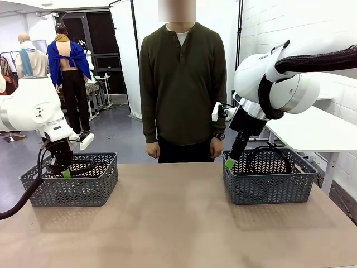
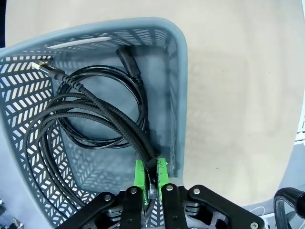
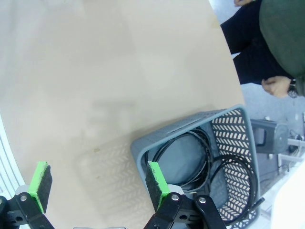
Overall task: Organize the cables according to human instructions.
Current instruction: Pick up a bundle of cables and place it in the basket indicated by the human.
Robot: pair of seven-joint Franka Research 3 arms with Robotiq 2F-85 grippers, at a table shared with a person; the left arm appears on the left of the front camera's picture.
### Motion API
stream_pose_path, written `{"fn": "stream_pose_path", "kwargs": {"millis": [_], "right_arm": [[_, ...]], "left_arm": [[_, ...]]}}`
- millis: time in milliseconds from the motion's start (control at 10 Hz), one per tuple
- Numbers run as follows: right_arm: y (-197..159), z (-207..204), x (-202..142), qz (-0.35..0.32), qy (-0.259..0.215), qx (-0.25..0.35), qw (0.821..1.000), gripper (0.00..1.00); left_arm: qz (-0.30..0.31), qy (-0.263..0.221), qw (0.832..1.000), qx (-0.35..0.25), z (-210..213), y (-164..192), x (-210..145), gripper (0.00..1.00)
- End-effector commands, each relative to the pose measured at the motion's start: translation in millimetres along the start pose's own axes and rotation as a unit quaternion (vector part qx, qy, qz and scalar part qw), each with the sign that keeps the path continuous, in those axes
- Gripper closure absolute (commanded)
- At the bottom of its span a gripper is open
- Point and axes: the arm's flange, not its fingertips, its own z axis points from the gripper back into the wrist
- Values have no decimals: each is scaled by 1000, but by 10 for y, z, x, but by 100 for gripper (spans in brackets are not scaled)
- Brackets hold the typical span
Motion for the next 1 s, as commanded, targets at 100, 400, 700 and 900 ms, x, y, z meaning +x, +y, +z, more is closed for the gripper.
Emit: {"fn": "stream_pose_path", "kwargs": {"millis": [100,400,700,900], "right_arm": [[8,-5,-3,-2,0,0,1000,0],[8,-5,-3,-2,0,0,1000,0],[8,-5,-3,-2,0,0,1000,0],[8,-5,-3,-2,0,0,1000,0]], "left_arm": [[-15,-1,1000,6,19,87,-46,60],[-25,-2,1000,4,106,142,-54,2],[-37,-3,999,-5,311,287,-22,0],[-38,-1,999,-11,427,336,-31,0]]}}
